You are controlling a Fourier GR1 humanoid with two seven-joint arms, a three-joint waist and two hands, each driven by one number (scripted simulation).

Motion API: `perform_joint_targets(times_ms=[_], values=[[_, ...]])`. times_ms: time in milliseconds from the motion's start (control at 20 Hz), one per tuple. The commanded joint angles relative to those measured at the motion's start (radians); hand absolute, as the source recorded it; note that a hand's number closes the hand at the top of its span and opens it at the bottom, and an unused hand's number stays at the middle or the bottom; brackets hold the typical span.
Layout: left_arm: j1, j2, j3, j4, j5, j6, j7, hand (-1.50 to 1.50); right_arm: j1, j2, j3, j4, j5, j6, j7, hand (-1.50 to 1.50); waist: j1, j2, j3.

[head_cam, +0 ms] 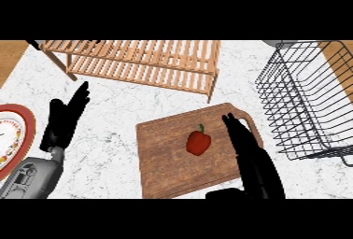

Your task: Pick the bell pepper from the cutting board and place it in the basket

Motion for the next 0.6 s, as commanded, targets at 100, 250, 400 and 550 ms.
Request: perform_joint_targets(times_ms=[100,250,400,550], values=[[0.034,-0.021,0.048,-0.052,-0.043,-0.048,0.023,0.00,-0.063,0.063,-0.057,0.145,0.016,-0.019,-0.086,-1.50,0.002,0.000,0.000],[0.024,-0.051,0.048,-0.070,-0.084,-0.037,0.066,0.00,-0.059,0.079,-0.082,0.232,0.016,-0.062,-0.157,-1.50,0.002,0.000,0.000],[0.052,-0.063,0.070,-0.071,-0.099,-0.039,0.021,0.00,-0.158,0.108,-0.143,0.309,0.010,-0.024,-0.150,-1.50,0.004,0.000,0.000],[0.079,-0.080,0.087,-0.067,-0.106,-0.092,-0.007,0.00,-0.065,0.155,-0.029,0.223,0.096,-0.053,-0.101,-1.50,0.000,-0.001,0.000]])
